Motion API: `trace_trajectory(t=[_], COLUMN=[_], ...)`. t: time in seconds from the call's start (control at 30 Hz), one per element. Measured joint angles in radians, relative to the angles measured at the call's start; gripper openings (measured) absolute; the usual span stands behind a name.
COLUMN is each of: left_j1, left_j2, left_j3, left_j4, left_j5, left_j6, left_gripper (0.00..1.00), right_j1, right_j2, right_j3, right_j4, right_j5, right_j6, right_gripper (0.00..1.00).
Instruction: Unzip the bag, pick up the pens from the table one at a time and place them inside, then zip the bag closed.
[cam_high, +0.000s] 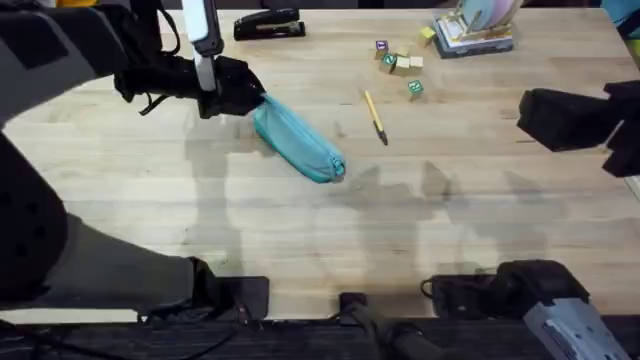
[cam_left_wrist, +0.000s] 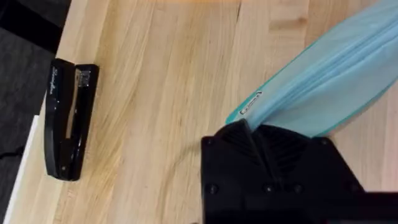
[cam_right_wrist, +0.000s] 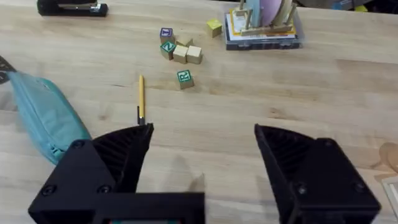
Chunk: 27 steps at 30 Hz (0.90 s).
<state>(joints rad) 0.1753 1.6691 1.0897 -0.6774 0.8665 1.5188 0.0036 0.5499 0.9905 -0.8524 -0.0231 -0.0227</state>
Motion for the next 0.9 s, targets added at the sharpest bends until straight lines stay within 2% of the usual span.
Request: trace_trajectory(t=[0.5, 0.7, 0.9], left_j1=[0.001, 0.001, 0.001], left_j2=[0.000, 0.000, 0.000], left_j3=[0.007, 0.008, 0.008], left_j4=[-0.027, -0.029, -0.030], left_j5=[-0.007, -0.008, -0.009], left_j6=[0.000, 0.000, 0.000], left_gripper=[0.042, 0.042, 0.041], right_j1=[0.000, 0.000, 0.001], right_j2=[0.000, 0.000, 0.035], right_j3=[0.000, 0.000, 0.000], right_j4=[0.000, -0.002, -0.011], right_j5=[-0.009, -0.175, -0.322], right_j6=[0.000, 0.019, 0.161], right_gripper=[0.998, 0.997, 0.997])
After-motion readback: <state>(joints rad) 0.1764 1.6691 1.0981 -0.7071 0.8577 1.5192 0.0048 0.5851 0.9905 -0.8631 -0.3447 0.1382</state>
